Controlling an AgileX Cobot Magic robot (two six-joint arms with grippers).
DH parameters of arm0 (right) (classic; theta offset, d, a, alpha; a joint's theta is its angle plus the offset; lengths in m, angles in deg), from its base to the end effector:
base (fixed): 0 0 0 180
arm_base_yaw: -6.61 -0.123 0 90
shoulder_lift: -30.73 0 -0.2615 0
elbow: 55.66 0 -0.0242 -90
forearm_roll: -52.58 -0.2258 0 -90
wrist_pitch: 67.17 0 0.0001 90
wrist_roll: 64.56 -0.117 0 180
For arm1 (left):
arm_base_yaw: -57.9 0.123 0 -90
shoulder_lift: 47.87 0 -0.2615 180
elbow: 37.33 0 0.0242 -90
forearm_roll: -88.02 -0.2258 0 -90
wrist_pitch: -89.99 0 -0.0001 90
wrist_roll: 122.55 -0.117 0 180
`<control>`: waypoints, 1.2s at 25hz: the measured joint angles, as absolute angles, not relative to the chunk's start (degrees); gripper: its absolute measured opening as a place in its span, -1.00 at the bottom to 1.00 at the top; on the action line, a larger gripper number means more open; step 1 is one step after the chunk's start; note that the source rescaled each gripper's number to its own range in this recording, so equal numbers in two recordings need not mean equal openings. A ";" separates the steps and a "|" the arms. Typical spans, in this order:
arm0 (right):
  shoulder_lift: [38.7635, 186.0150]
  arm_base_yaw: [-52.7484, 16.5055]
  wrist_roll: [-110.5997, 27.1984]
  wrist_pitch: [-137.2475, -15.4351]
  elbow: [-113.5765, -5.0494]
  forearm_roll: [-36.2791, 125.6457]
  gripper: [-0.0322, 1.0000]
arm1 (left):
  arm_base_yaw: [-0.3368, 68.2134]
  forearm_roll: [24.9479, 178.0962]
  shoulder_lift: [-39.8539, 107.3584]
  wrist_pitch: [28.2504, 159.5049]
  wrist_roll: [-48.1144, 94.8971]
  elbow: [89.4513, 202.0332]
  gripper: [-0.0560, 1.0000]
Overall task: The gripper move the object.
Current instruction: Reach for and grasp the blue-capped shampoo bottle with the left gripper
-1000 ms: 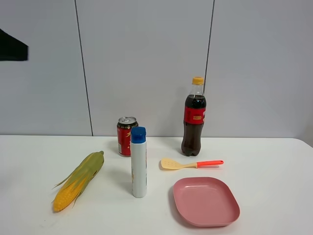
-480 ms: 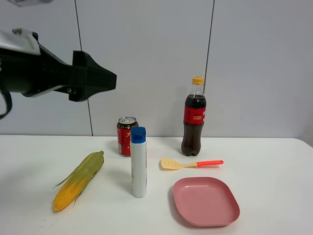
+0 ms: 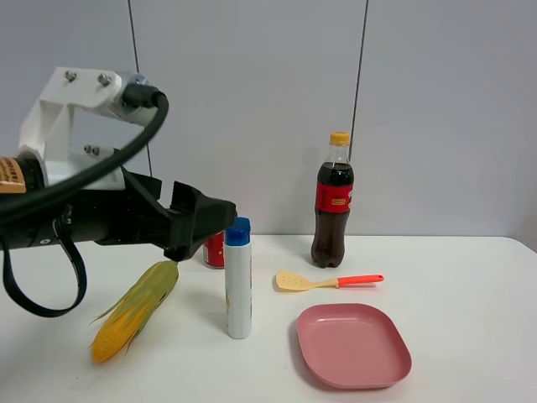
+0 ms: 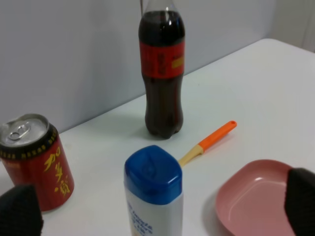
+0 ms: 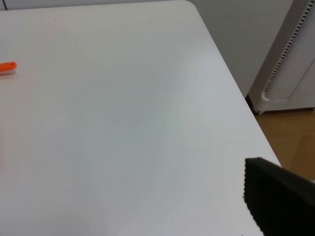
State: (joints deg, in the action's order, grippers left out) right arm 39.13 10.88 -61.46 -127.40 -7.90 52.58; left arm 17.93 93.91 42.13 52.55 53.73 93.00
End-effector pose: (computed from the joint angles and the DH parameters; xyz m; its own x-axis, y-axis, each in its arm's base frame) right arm 0.0201 -0.0015 0.2550 -0.4466 -0.0209 -0.8945 0.0504 0.9976 -0.0484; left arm 0.2182 -0.1734 0.2029 -0.1742 0.1242 -0.9768 0.5916 0.8062 -0.0030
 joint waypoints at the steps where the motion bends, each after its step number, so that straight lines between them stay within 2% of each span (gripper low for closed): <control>1: 39.13 10.88 -61.46 -127.40 -7.90 52.58 1.00 | 17.93 93.91 43.27 52.12 53.73 93.00 1.00; 18: 39.13 10.88 -61.46 -127.40 -7.90 52.58 1.00 | 17.93 93.27 59.10 39.63 56.09 92.78 1.00; 30: 39.13 10.88 -61.46 -127.40 -7.90 52.58 1.00 | 17.93 93.21 60.44 36.20 56.13 93.31 1.00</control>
